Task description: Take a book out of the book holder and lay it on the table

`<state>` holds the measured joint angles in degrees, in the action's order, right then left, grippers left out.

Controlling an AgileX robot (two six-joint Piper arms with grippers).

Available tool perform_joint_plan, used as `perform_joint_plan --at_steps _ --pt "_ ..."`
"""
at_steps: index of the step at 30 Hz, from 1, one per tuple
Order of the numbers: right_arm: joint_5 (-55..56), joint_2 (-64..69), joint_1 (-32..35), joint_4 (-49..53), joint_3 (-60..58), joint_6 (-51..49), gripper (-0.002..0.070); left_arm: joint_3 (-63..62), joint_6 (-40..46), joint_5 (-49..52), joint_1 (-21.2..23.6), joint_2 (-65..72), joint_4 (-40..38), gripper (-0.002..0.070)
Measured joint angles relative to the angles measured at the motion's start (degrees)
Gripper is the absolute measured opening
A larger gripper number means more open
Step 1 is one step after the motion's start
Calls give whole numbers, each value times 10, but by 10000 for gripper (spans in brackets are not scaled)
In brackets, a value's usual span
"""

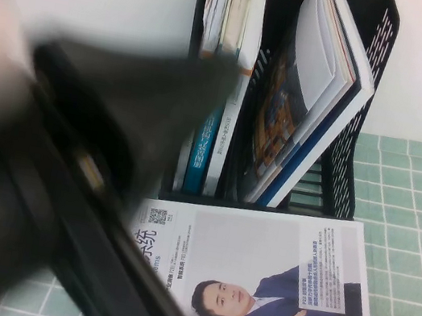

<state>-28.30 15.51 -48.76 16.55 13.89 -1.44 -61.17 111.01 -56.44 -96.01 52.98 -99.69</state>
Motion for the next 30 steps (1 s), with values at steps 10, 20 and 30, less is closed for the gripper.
perform_joint_plan --at_steps 10,20,30 --pt "2 -3 0 57 -12 0 0 131 -165 67 0 42 44 -2" --pt "1 -3 0 60 -13 0 0 137 -172 76 0 68 42 -2" --pt "1 -3 0 61 -13 0 0 137 -166 41 0 68 -12 -2"
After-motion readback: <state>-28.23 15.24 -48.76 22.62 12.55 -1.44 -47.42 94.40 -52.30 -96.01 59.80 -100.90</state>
